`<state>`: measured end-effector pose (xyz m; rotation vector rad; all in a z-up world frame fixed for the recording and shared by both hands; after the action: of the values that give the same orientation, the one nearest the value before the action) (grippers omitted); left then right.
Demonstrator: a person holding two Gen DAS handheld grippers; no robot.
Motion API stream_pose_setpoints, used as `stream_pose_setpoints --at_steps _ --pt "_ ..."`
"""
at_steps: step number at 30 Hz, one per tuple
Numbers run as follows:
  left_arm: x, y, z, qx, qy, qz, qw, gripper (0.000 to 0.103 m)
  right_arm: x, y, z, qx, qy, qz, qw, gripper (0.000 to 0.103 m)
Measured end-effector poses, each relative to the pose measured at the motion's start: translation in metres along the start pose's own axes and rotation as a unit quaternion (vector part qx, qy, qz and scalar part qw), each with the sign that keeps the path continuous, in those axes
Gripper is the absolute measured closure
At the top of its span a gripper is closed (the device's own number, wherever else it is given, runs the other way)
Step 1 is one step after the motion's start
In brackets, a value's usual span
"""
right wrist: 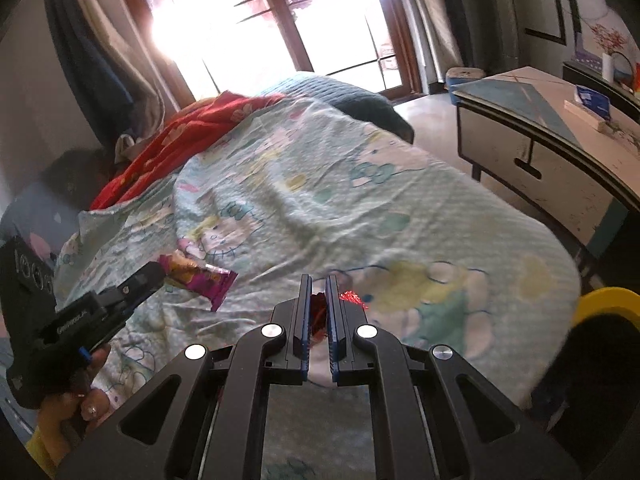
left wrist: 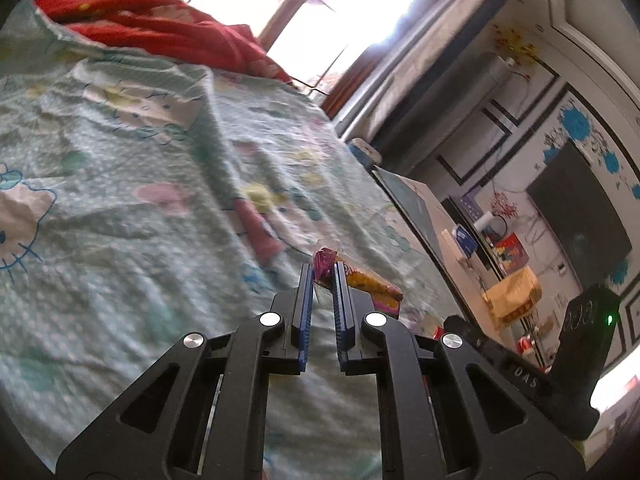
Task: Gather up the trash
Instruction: 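Grasp the red-yellow wrapper with the left tool while the right grasps the red wrapper, then carry both red wrappers over the yellow bin with both tools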
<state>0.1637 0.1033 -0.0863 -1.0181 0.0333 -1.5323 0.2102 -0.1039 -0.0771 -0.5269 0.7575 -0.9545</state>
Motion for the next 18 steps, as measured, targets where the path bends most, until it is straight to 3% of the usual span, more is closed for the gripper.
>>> stream_pose_setpoints --at_steps 18 --pt "0.081 -0.01 -0.03 -0.001 0.116 -0.031 0.9928 0.097 0.053 -0.072 0.009 0.065 0.025 -0.042 0.997 0.096"
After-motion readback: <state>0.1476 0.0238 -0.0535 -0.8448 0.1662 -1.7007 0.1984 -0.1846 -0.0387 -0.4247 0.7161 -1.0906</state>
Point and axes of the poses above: each gripper's, at about its wrist camera, not at the fingertips, and y roughly the way its jaws point, x to its right, z to its top, the point moved 2 cm from there along y, roughly the way its jaws point, and after that the axes turned 3 degrees about -x, right-handed, at the moved point
